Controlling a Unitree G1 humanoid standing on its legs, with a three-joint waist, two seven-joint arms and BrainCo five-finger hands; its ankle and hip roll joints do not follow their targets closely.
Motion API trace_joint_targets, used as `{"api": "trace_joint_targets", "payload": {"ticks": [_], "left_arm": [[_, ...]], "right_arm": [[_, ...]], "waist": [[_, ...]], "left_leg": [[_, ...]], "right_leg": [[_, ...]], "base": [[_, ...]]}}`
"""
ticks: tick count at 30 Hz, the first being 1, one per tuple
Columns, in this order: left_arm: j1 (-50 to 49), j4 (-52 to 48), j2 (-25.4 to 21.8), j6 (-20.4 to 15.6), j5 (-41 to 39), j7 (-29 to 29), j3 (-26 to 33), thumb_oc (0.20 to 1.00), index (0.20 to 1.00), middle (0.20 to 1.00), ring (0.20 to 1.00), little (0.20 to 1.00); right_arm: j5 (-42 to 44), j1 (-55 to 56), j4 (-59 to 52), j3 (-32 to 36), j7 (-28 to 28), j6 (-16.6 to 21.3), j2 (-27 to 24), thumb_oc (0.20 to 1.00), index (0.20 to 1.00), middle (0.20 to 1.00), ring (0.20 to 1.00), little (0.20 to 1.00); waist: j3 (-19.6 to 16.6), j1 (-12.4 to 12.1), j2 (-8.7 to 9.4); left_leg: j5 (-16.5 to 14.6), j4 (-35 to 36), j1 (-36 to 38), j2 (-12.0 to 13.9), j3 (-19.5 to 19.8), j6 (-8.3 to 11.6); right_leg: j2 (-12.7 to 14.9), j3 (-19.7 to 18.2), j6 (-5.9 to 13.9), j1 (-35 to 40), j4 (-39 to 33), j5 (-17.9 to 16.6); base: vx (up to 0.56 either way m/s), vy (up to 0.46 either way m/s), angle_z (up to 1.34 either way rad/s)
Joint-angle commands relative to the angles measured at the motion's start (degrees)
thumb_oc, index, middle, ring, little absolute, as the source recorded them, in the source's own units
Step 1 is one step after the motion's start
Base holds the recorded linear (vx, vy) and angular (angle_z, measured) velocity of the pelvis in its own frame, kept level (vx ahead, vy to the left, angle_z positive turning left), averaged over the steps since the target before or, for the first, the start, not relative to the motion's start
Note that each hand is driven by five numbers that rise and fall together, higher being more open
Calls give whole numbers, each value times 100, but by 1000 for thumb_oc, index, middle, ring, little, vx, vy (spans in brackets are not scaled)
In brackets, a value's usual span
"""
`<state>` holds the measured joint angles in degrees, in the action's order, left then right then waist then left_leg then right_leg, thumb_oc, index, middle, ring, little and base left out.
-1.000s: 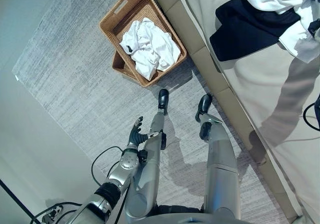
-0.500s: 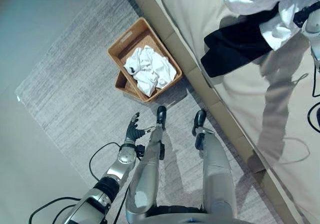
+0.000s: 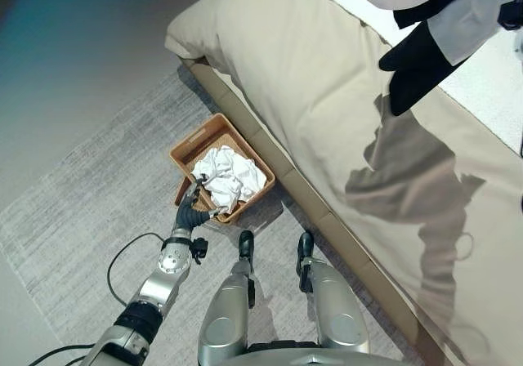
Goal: Pick up clothes into the bucket
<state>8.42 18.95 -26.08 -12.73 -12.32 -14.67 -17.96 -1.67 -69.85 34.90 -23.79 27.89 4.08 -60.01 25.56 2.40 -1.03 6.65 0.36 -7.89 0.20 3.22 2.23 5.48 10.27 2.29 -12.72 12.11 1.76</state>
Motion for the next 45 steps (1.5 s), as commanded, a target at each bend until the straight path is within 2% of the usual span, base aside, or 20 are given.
{"api": "trace_joint_targets", "payload": {"ticks": [1, 7, 10, 17, 18, 19, 20, 22, 23, 29, 45], "left_arm": [[-382, -669, -239, -325, -355, 411, 71, 1000, 1000, 1000, 1000, 1000], [-162, -1626, -573, -250, -724, 844, 255, 1000, 1000, 1000, 1000, 1000], [18, -1939, -713, -218, -849, 977, 264, 1000, 1000, 1000, 1000, 1000], [62, -2189, -680, -149, -877, 1126, 180, 1000, 1000, 1000, 1000, 1000], [-22, -2142, -603, -106, -865, 1189, 137, 1000, 1000, 1000, 1000, 1000], [-24, -2141, -606, -107, -864, 1189, 134, 1000, 1000, 1000, 1000, 1000], [-141, -2094, -543, -80, -880, 1204, 127, 1000, 1000, 1000, 1000, 1000], [-282, -2056, -476, -43, -847, 1213, 143, 1000, 1000, 1000, 1000, 1000], [-358, -2039, -478, -26, -849, 1234, 155, 1000, 1000, 1000, 1000, 1000], [-721, -1905, -406, 62, -854, 1279, 276, 1000, 1000, 1000, 1000, 1000], [-1203, -1551, -262, 128, -730, 1253, 437, 1000, 1000, 1000, 1000, 1000]], "right_arm": [[-202, 153, -429, 70, -27, 149, -211, 200, 200, 200, 200, 200], [-89, 672, -325, 3, -742, 85, -88, 200, 200, 200, 200, 200], [52, 899, -108, -22, -1035, 51, -43, 200, 200, 200, 200, 200], [85, 1127, 658, -169, -1473, -113, 13, 200, 200, 200, 200, 200], [47, 1246, 1066, -157, -1560, -157, 76, 216, 216, 216, 216, 216], [47, 1252, 1071, -153, -1559, -151, 79, 341, 341, 341, 341, 341], [35, 1336, 1315, -120, -1602, -201, 159, 1000, 1000, 1000, 1000, 1000], [110, 1527, 1590, 36, -1602, -186, 316, 1000, 1000, 1000, 1000, 1000], [103, 1550, 1671, 19, -1645, -197, 338, 216, 216, 216, 216, 216], [104, 1729, 2098, 197, -1580, -205, 515, 200, 200, 200, 200, 200], [231, 1923, 1871, 466, -1503, -123, 539, 200, 200, 200, 200, 200]], "waist": [[-1203, 11, 366], [-1803, 34, 474], [-1989, 24, 524], [-2151, -1, 587], [-2159, -11, 588], [-2159, -14, 591], [-2152, -20, 584], [-2128, -31, 564], [-2119, -40, 571], [-2028, -75, 537], [-1856, -159, 548]], "left_leg": [[-666, -320, 206, 68, 42, 161], [-813, -189, 690, 99, -130, 161], [-847, -90, 884, 122, -188, 157], [-899, -50, 1087, 141, -290, 140], [-902, -43, 1116, 142, -293, 135], [-903, -42, 1120, 142, -295, 135], [-903, -31, 1141, 146, -297, 129], [-901, -27, 1149, 141, -292, 122], [-897, -31, 1140, 140, -281, 122], [-881, -38, 1117, 142, -235, 121], [-877, -91, 1023, 109, -122, 111]], "right_leg": [[219, -99, 576, 535, -446, -121], [199, -143, 612, 1070, -886, -212], [186, -167, 622, 1259, -1046, -252], [170, -215, 620, 1475, -1159, -278], [167, -211, 609, 1511, -1169, -280], [167, -212, 609, 1515, -1170, -280], [168, -203, 608, 1536, -1183, -286], [161, -194, 610, 1549, -1193, -290], [162, -193, 610, 1540, -1191, -287], [163, -172, 608, 1546, -1195, -274], [172, -123, 597, 1523, -1148, -227]], "base": [[90, 41, -8], [88, 21, -13], [63, 8, -9], [29, 4, -7], [0, 0, 0], [0, 0, 0], [10, 3, -5], [9, 5, -8], [3, 6, -7], [-1, 0, -1], [0, 0, 0]]}}
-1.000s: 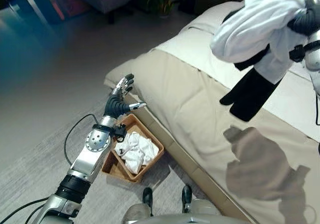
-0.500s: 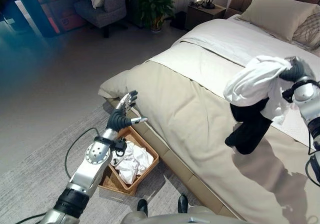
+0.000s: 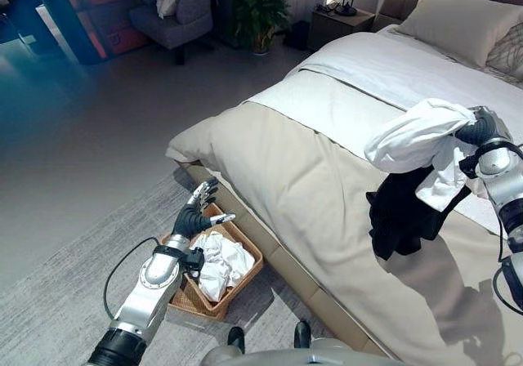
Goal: Pick up clothes into the bucket
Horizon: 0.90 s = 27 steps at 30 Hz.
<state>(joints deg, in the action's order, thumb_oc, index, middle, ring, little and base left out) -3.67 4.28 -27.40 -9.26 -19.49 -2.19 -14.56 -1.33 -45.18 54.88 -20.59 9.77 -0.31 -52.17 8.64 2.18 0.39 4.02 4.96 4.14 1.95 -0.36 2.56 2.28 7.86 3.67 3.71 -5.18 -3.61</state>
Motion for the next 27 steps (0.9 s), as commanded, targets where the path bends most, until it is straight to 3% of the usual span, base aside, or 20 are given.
{"api": "trace_joint_targets", "payload": {"ticks": [1, 7, 10, 14, 15, 16, 17, 18, 20, 21, 27], "left_arm": [[-1, -69, -125, -218, -8, 10, 84, 1000, 1000, 1000, 1000, 1000], [99, -101, -115, -235, 42, -19, 59, 1000, 1000, 1000, 1000, 1000], [373, -144, -38, -369, 134, -195, 113, 1000, 1000, 1000, 1000, 1000], [458, -68, 24, -411, 137, -274, 82, 1000, 1000, 1000, 1000, 1000], [468, -52, 32, -402, 146, -278, 56, 1000, 1000, 1000, 1000, 1000], [467, -36, 53, -396, 162, -279, 36, 1000, 1000, 1000, 1000, 1000], [461, -16, 61, -393, 173, -280, 30, 1000, 1000, 1000, 1000, 1000], [457, -7, 63, -389, 173, -274, 18, 1000, 1000, 1000, 1000, 1000], [418, 2, 70, -376, 173, -252, -5, 1000, 1000, 1000, 1000, 1000], [400, -3, 66, -372, 177, -240, -6, 1000, 1000, 1000, 1000, 1000], [282, -16, 55, -351, 199, -229, 6, 1000, 1000, 1000, 1000, 1000]], "right_arm": [[211, -558, -130, 158, 332, 319, -236, 200, 200, 200, 200, 200], [371, -348, -1012, 633, 796, 497, -125, 200, 200, 200, 200, 200], [430, 143, -2188, 1698, 1668, 895, 25, 200, 200, 200, 200, 200], [567, 293, -2488, 1975, 1715, 966, -7, 200, 200, 200, 200, 200], [557, 274, -2530, 1968, 1701, 933, -45, 551, 551, 551, 551, 551], [552, 264, -2549, 1945, 1678, 931, -56, 1000, 1000, 1000, 1000, 1000], [565, 262, -2547, 1923, 1634, 930, -73, 1000, 1000, 1000, 1000, 1000], [569, 253, -2535, 1889, 1603, 914, -107, 799, 799, 799, 799, 799], [550, 232, -2458, 1805, 1524, 859, -176, 285, 285, 285, 285, 285], [529, 217, -2454, 1774, 1503, 838, -207, 200, 200, 200, 200, 200], [387, 351, -2436, 1760, 1462, 774, -211, 200, 200, 200, 200, 200]], "waist": [[-160, -136, 402], [-181, -100, 379], [-264, -56, 340], [-302, -67, 394], [-316, -68, 411], [-319, -68, 421], [-320, -70, 428], [-315, -74, 438], [-292, -76, 451], [-288, -74, 453], [-264, -68, 451]], "left_leg": [[-612, -550, -182, -68, 242, 78], [-626, -518, -130, -58, 253, 70], [-667, -479, -62, -64, 271, 46], [-678, -444, -16, -59, 264, 51], [-682, -438, -8, -58, 258, 54], [-684, -434, -1, -60, 254, 54], [-683, -430, 3, -56, 250, 54], [-681, -432, 4, -56, 247, 56], [-681, -450, -5, -59, 238, 54], [-684, -455, -10, -59, 237, 52], [-691, -486, -32, -76, 239, 40]], "right_leg": [[496, 121, 459, -120, 584, 313], [496, 125, 473, -80, 573, 340], [502, 133, 486, -16, 554, 386], [508, 156, 489, 38, 524, 396], [511, 155, 491, 43, 518, 393], [515, 143, 491, 47, 512, 388], [517, 140, 491, 50, 510, 385], [517, 143, 490, 50, 512, 381], [521, 136, 492, 41, 524, 377], [518, 129, 492, 32, 526, 374], [520, 121, 490, 19, 543, 370]], "base": [[7, 6, 8], [4, 2, 2], [49, 10, 2], [12, 0, 1], [0, 0, 0], [0, 0, 0], [0, 0, 0], [0, 0, 0], [0, 0, 0], [0, 0, 0], [0, 0, 0]]}}
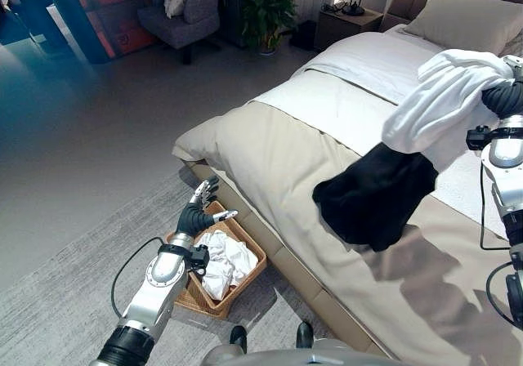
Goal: Pick up clothes into the bucket
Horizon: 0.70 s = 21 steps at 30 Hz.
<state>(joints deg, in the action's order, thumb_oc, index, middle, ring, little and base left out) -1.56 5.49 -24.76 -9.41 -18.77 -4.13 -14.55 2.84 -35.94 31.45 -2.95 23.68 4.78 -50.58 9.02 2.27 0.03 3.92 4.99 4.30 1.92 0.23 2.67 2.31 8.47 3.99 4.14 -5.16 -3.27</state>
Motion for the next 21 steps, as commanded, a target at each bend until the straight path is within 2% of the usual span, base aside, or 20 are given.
{"api": "trace_joint_targets", "payload": {"ticks": [1, 4, 8, 15, 21], "left_arm": [[59, -141, -205, -338, 121, -38, 20, 1000, 1000, 1000, 1000, 1000], [25, -120, -191, -327, 133, -52, 21, 1000, 1000, 1000, 1000, 1000], [23, -88, -207, -328, 133, -42, 42, 1000, 1000, 1000, 1000, 1000], [-24, -113, -202, -304, 128, -39, 10, 1000, 1000, 1000, 1000, 1000], [124, -219, -237, -306, 109, -42, 37, 1000, 1000, 1000, 1000, 1000]], "right_arm": [[-45, -554, -86, -3, 64, 254, -375, 200, 200, 200, 200, 200], [-19, -522, -5, 18, 71, 258, -330, 200, 200, 200, 200, 200], [-9, -552, 212, -204, -205, 160, -445, 200, 200, 200, 200, 200], [55, -728, 450, -324, -193, 157, -431, 200, 200, 200, 200, 200], [173, -556, -121, -227, -250, 334, -268, 200, 200, 200, 200, 200]], "waist": [[-301, -77, 487], [-300, -84, 490], [-297, -89, 516], [-283, -85, 514], [-291, -69, 514]], "left_leg": [[-681, -488, -50, -75, 179, 28], [-684, -502, -58, -83, 194, 26], [-676, -512, -67, -81, 200, 34], [-683, -521, -62, -86, 211, 27], [-684, -515, -52, -87, 220, 23]], "right_leg": [[519, 59, 458, -22, 543, 334], [522, 51, 456, -21, 543, 334], [526, 50, 453, -26, 556, 336], [532, 48, 451, -36, 585, 339], [541, 40, 452, -37, 607, 348]], "base": [[0, 0, 0], [0, 0, 0], [0, 0, 0], [0, 0, 0], [0, 0, 0]]}}
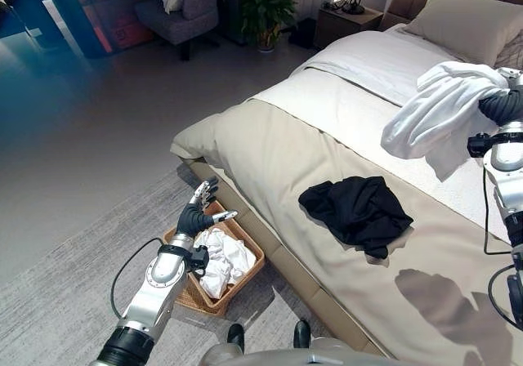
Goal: Pick up clothes into the bucket
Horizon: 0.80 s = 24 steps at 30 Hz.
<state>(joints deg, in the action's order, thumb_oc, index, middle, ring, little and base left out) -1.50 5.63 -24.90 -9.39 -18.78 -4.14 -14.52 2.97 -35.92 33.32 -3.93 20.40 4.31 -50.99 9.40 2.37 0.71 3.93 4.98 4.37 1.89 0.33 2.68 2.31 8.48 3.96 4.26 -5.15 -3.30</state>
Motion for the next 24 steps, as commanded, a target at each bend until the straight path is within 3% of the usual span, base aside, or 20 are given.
{"api": "trace_joint_targets", "payload": {"ticks": [1, 7, 11, 19, 24], "left_arm": [[305, -436, -319, -338, 54, -11, 71, 1000, 1000, 1000, 1000, 1000], [1030, -912, -700, -356, -135, 240, -143, 1000, 1000, 1000, 1000, 1000], [1884, -956, -1091, -242, -108, 485, -628, 1000, 1000, 1000, 1000, 1000], [3460, -814, -1267, -146, 720, 559, -1599, 1000, 1000, 1000, 1000, 1000], [3904, -889, -1207, -158, 596, 667, -1961, 1000, 1000, 1000, 1000, 1000]], "right_arm": [[134, -397, -752, -249, -175, 457, -169, 200, 200, 200, 200, 200], [126, 6, -1568, -815, -1070, 462, -130, 200, 200, 200, 200, 200], [84, 139, -2178, -1120, -1576, 405, -150, 200, 200, 200, 200, 200], [-164, -157, -3011, -1556, -1988, 366, -145, 200, 200, 200, 200, 200], [-77, -325, -3071, -1696, -2010, 342, -77, 200, 200, 200, 200, 200]], "waist": [[-344, -66, 446], [-384, -35, 444], [-403, 6, 405], [-411, 85, 362], [-406, 92, 358]], "left_leg": [[-681, -512, -50, -82, 213, 23], [-695, -520, 11, -78, 190, 34], [-698, -522, 48, -75, 187, 41], [-647, -557, 7, -109, 194, 33], [-648, -582, 1, -118, 195, 31]], "right_leg": [[544, 30, 453, -42, 608, 355], [557, 52, 458, 6, 617, 368], [560, 61, 466, 66, 600, 376], [583, 62, 480, 26, 610, 328], [586, 75, 488, 41, 609, 315]], "base": [[0, 0, 0], [0, 0, 0], [0, -1, 2], [-15, 1, 1], [0, 0, 0]]}}
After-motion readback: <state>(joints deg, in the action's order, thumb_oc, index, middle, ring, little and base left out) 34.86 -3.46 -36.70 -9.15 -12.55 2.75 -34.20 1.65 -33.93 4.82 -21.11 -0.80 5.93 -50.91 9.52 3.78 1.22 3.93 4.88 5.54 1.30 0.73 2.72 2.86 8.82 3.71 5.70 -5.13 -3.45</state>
